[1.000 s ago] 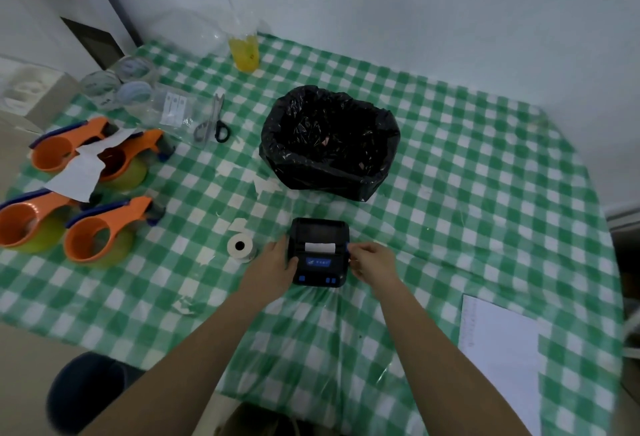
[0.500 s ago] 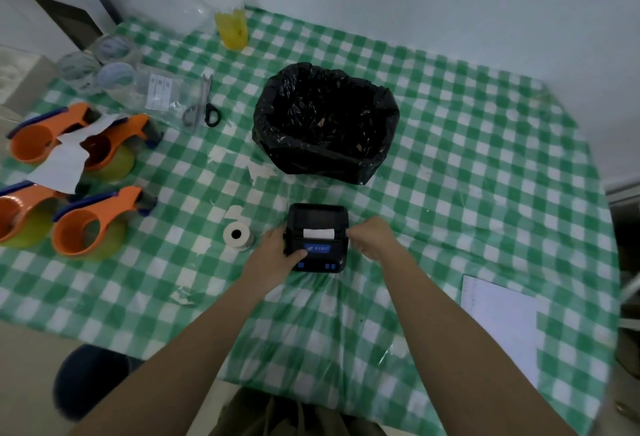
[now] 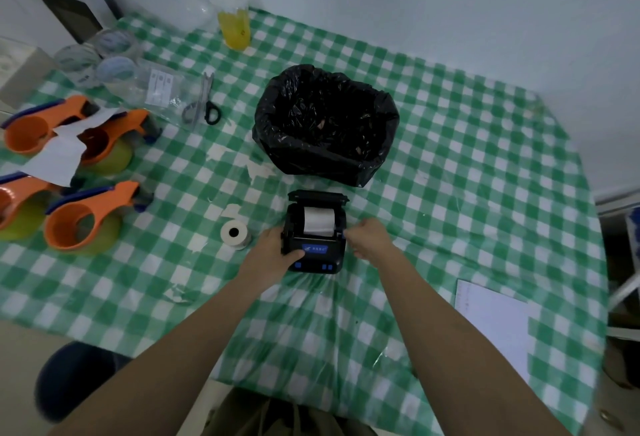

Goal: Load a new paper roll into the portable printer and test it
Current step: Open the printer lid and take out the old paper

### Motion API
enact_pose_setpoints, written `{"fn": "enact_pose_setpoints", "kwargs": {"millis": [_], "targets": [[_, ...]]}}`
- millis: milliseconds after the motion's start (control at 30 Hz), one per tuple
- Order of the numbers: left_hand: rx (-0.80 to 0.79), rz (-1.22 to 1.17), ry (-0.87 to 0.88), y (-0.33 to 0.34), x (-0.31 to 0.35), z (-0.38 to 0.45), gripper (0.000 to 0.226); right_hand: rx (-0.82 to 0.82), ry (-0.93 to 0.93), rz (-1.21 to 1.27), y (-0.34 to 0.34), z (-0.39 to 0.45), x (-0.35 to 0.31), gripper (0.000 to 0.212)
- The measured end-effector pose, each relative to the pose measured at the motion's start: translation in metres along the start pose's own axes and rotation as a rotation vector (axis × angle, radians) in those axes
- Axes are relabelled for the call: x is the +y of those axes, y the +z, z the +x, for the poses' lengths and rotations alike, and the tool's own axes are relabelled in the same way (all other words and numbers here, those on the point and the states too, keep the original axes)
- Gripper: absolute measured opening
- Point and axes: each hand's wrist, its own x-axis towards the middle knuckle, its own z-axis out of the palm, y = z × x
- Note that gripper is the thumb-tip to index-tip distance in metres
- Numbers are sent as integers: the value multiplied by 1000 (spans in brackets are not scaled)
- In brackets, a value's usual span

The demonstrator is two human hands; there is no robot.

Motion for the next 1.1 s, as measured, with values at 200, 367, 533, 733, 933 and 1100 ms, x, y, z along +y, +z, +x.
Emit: {"fn": "enact_pose_setpoints", "kwargs": {"millis": [200,367,533,733,933,1100], "targets": [[7,53,10,-1,0,3,48,289,-385,-149,16,-24,19,17],[31,103,35,-5,13,-3,43,294,-404,-282,32,-20,4,39],[119,33,94,-17,17,-10,44,226,-351,-237,31,-16,-1,17],[222,9,163,-37,15,-23,38,154,-508,-79,19,-51,2,12],[290,26,207,-46,17,-27,35,256,-524,244,4,-93,0,5],[321,116,231,-47,17,-25,35,404,-615,351,-17,-105,-19,6]]}}
